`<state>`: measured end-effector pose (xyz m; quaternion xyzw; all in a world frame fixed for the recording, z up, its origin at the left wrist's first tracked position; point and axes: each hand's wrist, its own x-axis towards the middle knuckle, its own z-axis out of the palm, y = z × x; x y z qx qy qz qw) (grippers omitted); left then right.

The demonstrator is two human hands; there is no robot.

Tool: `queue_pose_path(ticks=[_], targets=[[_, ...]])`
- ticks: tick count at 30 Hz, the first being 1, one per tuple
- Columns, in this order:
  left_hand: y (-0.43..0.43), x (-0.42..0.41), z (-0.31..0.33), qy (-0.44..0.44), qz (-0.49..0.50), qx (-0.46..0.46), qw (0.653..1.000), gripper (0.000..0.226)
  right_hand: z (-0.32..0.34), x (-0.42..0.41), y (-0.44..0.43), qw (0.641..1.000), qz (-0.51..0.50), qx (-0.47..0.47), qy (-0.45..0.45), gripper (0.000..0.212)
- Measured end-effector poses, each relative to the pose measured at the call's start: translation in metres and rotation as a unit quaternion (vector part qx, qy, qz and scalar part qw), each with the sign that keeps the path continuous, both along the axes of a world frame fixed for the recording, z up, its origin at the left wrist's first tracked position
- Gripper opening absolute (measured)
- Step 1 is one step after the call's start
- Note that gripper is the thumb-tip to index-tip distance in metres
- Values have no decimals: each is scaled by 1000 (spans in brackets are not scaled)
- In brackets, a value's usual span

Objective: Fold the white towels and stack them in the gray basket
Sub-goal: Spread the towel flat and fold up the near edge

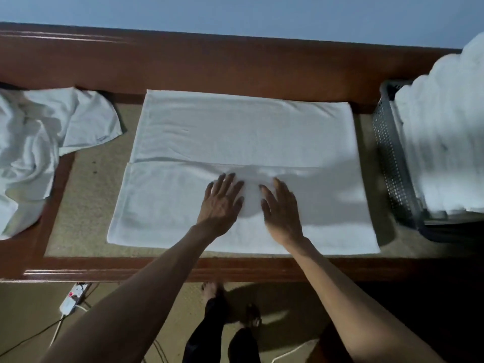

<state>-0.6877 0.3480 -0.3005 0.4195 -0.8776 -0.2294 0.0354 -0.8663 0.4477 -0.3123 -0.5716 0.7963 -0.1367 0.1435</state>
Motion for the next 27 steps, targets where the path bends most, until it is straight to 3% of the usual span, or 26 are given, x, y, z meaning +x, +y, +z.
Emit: queue_pose_path(ticks=[5, 11, 14, 16, 21, 24, 27], targets=[[-5, 4, -19, -62, -38, -57, 996, 65, -13, -24, 5, 997, 43, 14, 60, 57], [0, 3, -19, -54, -15, -79, 995, 72, -12, -73, -1, 989, -111, 11, 94, 60], [1, 3, -18, -60, -11, -80, 995, 71, -9, -75, -7, 982, -176, 21, 67, 63], [0, 3, -19, -68, -8, -80, 994, 71, -6, -61, -8, 989, -140, -3, 56, 64], [1, 3, -21, -74, -5, -93, 993, 70, -12, -21, 18, 993, 100, 3, 60, 61], [1, 1, -18, -82, -3, -90, 993, 68, -17, -60, 33, 989, 118, 3, 85, 64], [4, -1, -15, -83, 2, -86, 993, 67, -18, -127, 55, 992, 45, 8, 118, 65]])
